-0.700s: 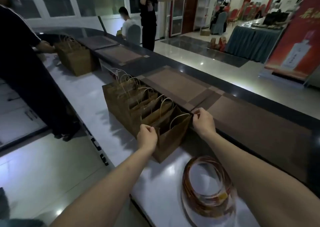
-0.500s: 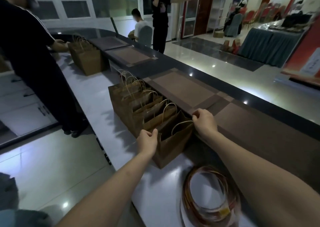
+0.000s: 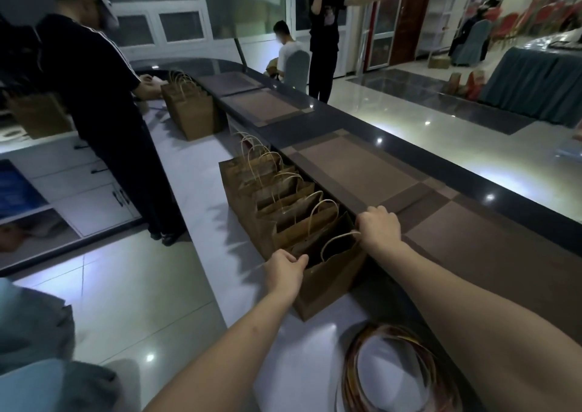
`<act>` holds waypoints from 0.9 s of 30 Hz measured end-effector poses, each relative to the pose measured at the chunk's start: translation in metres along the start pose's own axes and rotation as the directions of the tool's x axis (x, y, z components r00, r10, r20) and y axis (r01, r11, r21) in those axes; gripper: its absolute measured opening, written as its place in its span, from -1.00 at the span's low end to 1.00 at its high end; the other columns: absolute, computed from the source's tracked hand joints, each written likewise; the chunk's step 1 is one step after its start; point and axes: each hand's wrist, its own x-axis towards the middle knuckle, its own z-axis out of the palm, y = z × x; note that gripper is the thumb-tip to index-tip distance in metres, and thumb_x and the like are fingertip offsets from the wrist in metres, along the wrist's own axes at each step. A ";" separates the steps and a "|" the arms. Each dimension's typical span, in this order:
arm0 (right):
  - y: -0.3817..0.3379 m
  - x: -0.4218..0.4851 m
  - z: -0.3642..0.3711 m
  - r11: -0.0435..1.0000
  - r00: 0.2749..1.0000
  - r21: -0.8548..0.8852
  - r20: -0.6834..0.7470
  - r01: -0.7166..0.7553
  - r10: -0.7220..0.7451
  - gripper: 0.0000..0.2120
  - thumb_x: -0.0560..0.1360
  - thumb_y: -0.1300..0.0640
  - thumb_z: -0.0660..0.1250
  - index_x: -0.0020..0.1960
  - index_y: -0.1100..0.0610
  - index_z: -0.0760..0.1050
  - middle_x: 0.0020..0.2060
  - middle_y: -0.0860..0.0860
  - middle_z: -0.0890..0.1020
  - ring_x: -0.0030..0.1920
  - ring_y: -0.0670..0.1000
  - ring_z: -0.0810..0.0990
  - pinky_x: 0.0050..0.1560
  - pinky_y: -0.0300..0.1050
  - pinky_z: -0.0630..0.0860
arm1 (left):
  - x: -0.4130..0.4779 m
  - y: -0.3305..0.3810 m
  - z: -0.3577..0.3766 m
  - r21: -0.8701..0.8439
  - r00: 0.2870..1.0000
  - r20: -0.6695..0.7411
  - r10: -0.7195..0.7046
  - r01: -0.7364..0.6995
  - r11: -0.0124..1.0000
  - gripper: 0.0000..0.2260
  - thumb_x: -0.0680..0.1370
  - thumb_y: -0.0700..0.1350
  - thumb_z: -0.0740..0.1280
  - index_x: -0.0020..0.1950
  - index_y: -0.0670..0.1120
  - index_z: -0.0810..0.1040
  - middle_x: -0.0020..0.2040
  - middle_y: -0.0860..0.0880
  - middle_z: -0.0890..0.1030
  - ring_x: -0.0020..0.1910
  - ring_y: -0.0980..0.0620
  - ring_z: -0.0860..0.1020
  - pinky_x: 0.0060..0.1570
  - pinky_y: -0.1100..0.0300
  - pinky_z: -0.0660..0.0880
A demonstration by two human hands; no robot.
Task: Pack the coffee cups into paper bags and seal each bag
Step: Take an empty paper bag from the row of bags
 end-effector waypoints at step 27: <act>-0.038 -0.129 -0.059 0.878 0.934 0.380 -0.085 -0.291 0.346 -0.90 0.65 0.02 0.33 0.04 0.03 0.57 -0.18 -0.01 0.62 -0.21 0.02 0.62 -0.11 0.07 0.68 | -0.043 -0.011 -0.099 0.101 0.931 -0.020 0.365 -0.361 0.927 -0.82 0.70 -0.11 0.31 -0.04 -0.08 0.64 -0.18 0.01 0.62 -0.24 0.12 0.57 -0.31 0.26 0.46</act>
